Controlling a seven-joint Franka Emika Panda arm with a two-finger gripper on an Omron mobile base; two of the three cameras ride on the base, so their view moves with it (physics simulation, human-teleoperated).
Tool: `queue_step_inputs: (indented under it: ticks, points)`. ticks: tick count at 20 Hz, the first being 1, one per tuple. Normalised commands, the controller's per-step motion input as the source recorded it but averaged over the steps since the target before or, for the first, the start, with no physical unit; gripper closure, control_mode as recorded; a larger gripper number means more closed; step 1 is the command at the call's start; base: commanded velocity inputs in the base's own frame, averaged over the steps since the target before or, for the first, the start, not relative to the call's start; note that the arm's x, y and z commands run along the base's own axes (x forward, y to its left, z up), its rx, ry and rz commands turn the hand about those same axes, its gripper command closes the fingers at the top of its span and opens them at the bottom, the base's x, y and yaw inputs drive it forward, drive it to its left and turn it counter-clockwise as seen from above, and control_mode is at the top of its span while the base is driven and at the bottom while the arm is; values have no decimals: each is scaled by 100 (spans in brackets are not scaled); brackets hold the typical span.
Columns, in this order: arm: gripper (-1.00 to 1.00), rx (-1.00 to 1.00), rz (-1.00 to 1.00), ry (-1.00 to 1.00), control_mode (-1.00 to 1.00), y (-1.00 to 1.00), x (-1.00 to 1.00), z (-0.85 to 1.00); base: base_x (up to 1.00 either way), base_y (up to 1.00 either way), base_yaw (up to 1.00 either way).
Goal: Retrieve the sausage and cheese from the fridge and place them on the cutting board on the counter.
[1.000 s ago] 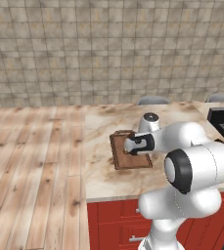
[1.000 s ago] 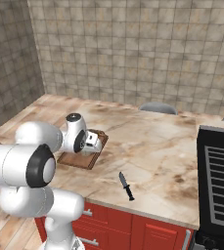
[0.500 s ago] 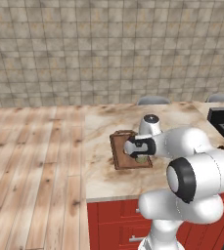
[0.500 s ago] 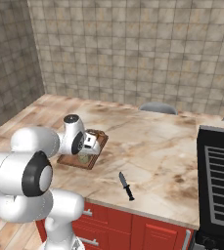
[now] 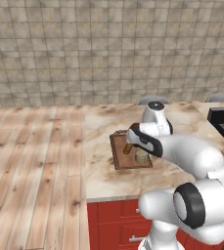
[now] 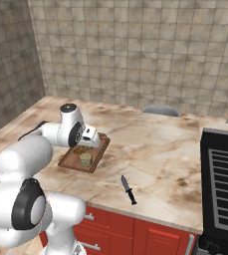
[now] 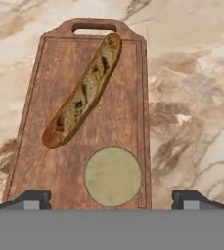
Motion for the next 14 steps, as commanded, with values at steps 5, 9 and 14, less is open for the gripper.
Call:
queue_step_inputs:
  ticks: [5, 9, 14]
  points:
    - [-100, 5, -1, 0, -100, -9, -90, 93, 0, 0, 0]
    - [-100, 10, 3, 0, -100, 0, -99, 63, 0, 0, 0]
    - [-100, 5, 4, -19, -100, 2, -76, 44, 0, 0, 0]
